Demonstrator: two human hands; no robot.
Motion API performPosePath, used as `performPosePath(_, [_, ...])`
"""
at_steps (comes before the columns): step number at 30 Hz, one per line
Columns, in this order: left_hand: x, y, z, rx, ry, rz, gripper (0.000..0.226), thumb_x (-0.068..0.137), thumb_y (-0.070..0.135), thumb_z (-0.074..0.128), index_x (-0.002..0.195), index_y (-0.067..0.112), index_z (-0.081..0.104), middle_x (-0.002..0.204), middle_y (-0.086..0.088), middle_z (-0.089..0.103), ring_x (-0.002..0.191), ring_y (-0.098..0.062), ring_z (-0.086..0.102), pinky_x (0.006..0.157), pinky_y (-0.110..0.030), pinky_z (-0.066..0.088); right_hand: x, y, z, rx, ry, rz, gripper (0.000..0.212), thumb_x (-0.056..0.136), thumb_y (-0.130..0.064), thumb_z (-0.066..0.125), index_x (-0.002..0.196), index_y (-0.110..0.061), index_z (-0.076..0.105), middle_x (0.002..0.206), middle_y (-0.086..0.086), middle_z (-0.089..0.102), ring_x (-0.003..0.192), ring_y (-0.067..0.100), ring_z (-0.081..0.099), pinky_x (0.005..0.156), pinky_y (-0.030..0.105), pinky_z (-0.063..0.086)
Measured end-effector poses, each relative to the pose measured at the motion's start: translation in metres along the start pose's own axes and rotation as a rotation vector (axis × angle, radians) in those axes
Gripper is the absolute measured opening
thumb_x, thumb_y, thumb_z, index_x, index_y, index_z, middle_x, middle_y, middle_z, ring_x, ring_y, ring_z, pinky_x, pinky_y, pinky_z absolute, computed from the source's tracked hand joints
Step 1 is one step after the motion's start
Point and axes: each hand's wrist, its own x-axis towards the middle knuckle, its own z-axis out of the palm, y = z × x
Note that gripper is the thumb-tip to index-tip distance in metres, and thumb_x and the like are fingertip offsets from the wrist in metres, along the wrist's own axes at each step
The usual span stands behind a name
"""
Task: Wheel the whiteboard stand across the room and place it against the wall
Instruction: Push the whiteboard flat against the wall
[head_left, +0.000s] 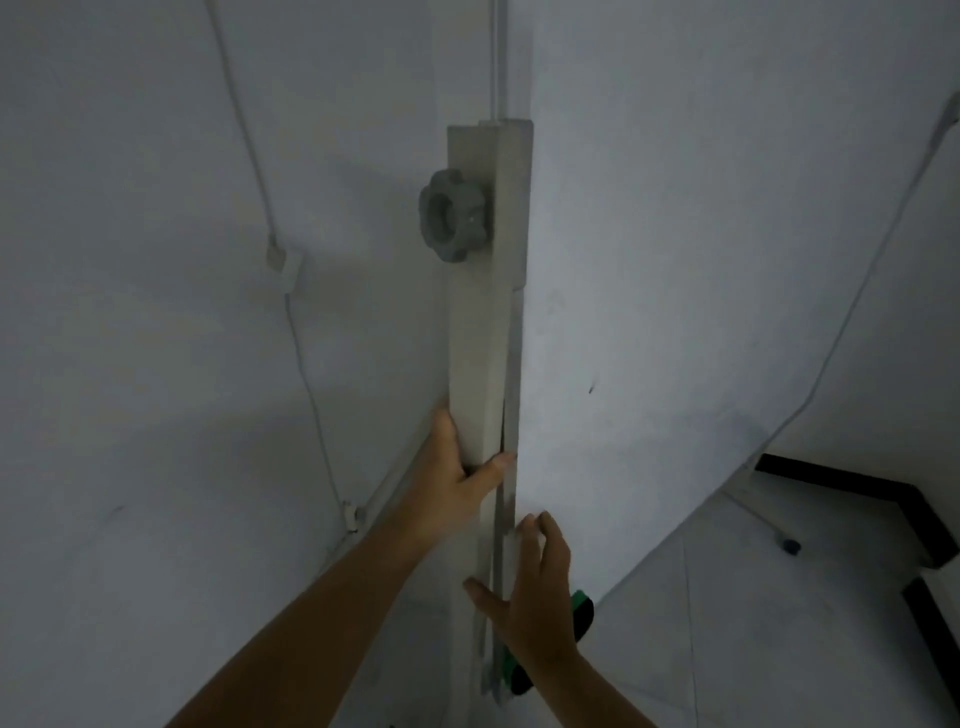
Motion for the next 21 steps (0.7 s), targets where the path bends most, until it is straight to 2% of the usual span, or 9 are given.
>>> performPosePath(4, [0.058, -0.020, -0.020, -0.033, -0.064, -0.045, 0.045, 0.080, 0.008, 0.057, 0.107, 0.024, 0.025, 0.099, 0.011, 0.048, 0.088, -0.002, 0.052, 0.062, -0.005, 0.051, 0.058, -0.003, 0.034, 0.046, 0.175, -0.114, 0.097, 0.049, -0.054, 0.081, 0.114, 0.006, 0.039, 0.120, 0.020, 0.033, 0.105, 0.035, 0.035, 0.078, 0.042, 0.044])
performPosePath(9, [0.138, -0.042, -0.047, 0.101, -0.100, -0.087, 0.037, 0.083, 0.008, 0.054, 0.104, 0.019, 0.026, 0.090, 0.016, 0.048, 0.081, 0.003, 0.051, 0.064, -0.003, 0.050, 0.137, -0.017, 0.064, 0.090, 0.181, -0.099, 0.098, 0.043, -0.049, 0.084, 0.114, 0.002, 0.040, 0.120, 0.019, 0.032, 0.104, 0.035, 0.034, 0.070, 0.048, 0.055])
performPosePath(11, [0.163, -0.051, -0.056, 0.138, -0.063, -0.113, 0.032, 0.083, 0.008, 0.054, 0.102, 0.018, 0.030, 0.087, 0.013, 0.049, 0.080, -0.002, 0.052, 0.063, -0.005, 0.050, 0.166, -0.014, 0.074, 0.076, 0.177, -0.142, 0.083, 0.061, -0.053, 0.070, 0.116, 0.001, 0.040, 0.120, 0.020, 0.033, 0.104, 0.034, 0.035, 0.070, 0.047, 0.056])
performPosePath(13, [0.182, -0.058, -0.065, 0.106, 0.003, -0.119, 0.029, 0.083, 0.006, 0.053, 0.098, 0.026, 0.037, 0.087, 0.012, 0.051, 0.083, -0.006, 0.053, 0.064, -0.005, 0.050, 0.191, -0.007, 0.081, 0.015, 0.169, -0.238, 0.064, 0.087, -0.060, 0.035, 0.118, -0.004, 0.042, 0.120, 0.017, 0.036, 0.106, 0.031, 0.038, 0.073, 0.046, 0.057])
performPosePath(14, [0.190, -0.062, -0.070, 0.096, 0.044, -0.111, 0.033, 0.083, 0.004, 0.052, 0.096, 0.032, 0.039, 0.088, 0.013, 0.051, 0.084, -0.004, 0.053, 0.065, -0.003, 0.049, 0.204, -0.001, 0.084, -0.034, 0.154, -0.302, 0.064, 0.090, -0.061, 0.021, 0.118, -0.008, 0.044, 0.121, 0.015, 0.037, 0.107, 0.029, 0.039, 0.080, 0.048, 0.055])
performPosePath(16, [0.201, -0.068, -0.079, 0.114, 0.147, -0.090, 0.038, 0.085, 0.002, 0.049, 0.100, 0.036, 0.040, 0.090, 0.014, 0.053, 0.085, 0.000, 0.055, 0.067, 0.001, 0.046, 0.234, 0.013, 0.089, -0.121, 0.183, -0.464, 0.060, 0.085, -0.061, 0.027, 0.119, -0.015, 0.044, 0.126, 0.011, 0.036, 0.119, 0.031, 0.035, 0.104, 0.051, 0.032])
performPosePath(18, [0.207, -0.074, -0.084, 0.143, 0.245, -0.071, 0.039, 0.087, 0.002, 0.044, 0.112, 0.030, 0.036, 0.095, 0.021, 0.051, 0.085, 0.014, 0.057, 0.067, 0.006, 0.041, 0.266, 0.020, 0.088, -0.159, 0.277, -0.605, 0.060, 0.085, -0.059, 0.030, 0.129, -0.019, 0.038, 0.144, 0.012, 0.023, 0.140, 0.029, 0.009, 0.113, 0.048, 0.000])
performPosePath(20, [0.208, -0.081, -0.084, 0.185, 0.336, -0.060, 0.038, 0.089, 0.003, 0.037, 0.116, 0.029, 0.029, 0.094, 0.025, 0.044, 0.079, 0.029, 0.050, 0.066, 0.009, 0.038, 0.294, 0.020, 0.083, -0.194, 0.385, -0.729, 0.061, 0.093, -0.056, 0.018, 0.144, -0.021, 0.015, 0.156, 0.008, -0.004, 0.142, 0.023, -0.010, 0.113, 0.049, -0.011])
performPosePath(21, [0.209, -0.083, -0.082, 0.182, 0.398, -0.063, 0.035, 0.091, 0.006, 0.037, 0.113, 0.031, 0.028, 0.092, 0.025, 0.043, 0.076, 0.026, 0.050, 0.065, 0.009, 0.038, 0.306, 0.019, 0.083, -0.213, 0.438, -0.796, 0.062, 0.094, -0.053, 0.018, 0.145, -0.020, 0.005, 0.156, 0.006, -0.013, 0.142, 0.023, -0.011, 0.113, 0.050, -0.012])
